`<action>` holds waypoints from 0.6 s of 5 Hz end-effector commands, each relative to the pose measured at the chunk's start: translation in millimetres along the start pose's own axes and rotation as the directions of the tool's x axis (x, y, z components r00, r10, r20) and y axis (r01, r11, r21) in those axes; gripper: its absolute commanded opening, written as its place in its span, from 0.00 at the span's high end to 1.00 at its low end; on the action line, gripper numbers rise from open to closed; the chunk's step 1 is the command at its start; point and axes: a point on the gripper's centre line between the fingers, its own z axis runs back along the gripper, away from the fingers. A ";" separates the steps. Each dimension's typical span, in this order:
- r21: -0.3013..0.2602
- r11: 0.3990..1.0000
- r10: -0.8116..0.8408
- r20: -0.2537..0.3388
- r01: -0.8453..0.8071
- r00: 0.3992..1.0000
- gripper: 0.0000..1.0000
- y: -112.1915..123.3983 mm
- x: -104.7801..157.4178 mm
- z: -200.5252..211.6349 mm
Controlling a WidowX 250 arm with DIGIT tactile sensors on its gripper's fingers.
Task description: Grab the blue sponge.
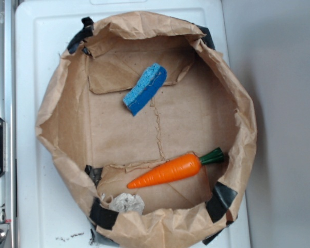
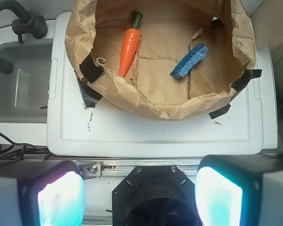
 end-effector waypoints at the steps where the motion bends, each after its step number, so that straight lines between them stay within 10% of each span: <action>1: 0.000 1.000 0.000 0.000 0.000 1.000 0.00 0.0 0.0 0.0; 3: 0.052 0.995 0.079 0.059 -0.082 0.995 0.00 7.7 21.7 0.0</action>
